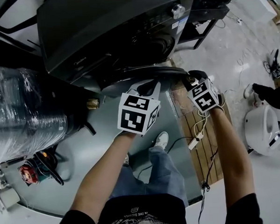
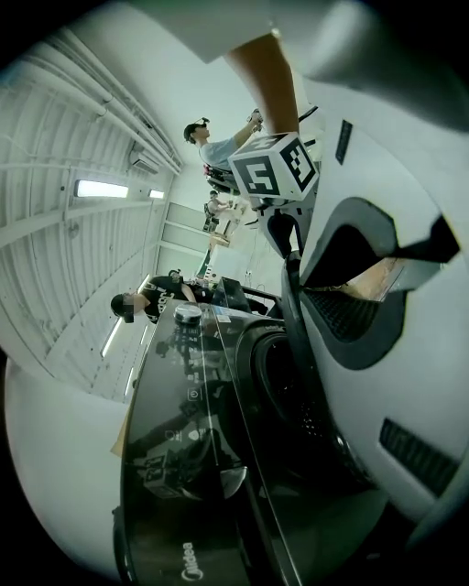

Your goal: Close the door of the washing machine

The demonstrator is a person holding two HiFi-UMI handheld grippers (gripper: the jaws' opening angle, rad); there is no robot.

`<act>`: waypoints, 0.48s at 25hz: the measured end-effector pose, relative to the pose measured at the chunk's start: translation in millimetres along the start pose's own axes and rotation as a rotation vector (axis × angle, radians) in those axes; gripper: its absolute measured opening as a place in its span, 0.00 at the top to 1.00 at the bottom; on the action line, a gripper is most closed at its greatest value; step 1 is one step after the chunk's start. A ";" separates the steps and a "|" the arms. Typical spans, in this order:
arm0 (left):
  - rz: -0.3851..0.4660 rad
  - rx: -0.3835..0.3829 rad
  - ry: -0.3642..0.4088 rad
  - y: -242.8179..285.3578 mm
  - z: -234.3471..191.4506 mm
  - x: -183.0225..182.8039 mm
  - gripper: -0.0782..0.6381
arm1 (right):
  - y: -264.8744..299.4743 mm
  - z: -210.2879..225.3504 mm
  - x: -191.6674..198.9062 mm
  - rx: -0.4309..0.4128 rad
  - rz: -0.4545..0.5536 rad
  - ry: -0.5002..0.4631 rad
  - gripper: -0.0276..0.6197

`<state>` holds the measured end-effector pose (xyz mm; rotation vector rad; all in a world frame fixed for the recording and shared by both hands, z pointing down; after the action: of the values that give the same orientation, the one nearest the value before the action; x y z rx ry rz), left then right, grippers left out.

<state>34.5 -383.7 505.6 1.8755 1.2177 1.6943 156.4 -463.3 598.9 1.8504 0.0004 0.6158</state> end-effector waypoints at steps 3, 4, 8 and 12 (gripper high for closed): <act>0.001 -0.025 -0.024 2.6 -9.8 -5.9 0.84 | 7.8 9.8 -11.0 -0.009 0.003 -0.024 0.76; 0.001 -0.032 -0.033 3.4 -13.0 -8.0 0.84 | 10.8 12.6 -15.6 -0.014 0.001 -0.033 0.76; 0.007 -0.055 -0.067 10.7 -22.6 -17.0 0.84 | 22.3 26.5 -32.7 -0.026 -0.005 -0.085 0.76; 0.019 -0.076 -0.090 18.5 -28.9 -23.8 0.84 | 32.3 38.7 -45.4 -0.033 0.007 -0.116 0.75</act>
<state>16.2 -421.0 510.7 1.9015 1.0898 1.6234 123.6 -522.7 599.7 1.8520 -0.0923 0.5092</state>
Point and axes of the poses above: the fingertips, and each gripper's own axes: y forward along the fingers, z to its right, x out of its underside, the point moved 2 cm from there along -y, backward along the fingers, and after that the axes turned 11 degrees about -z, right-handed, at the moved point
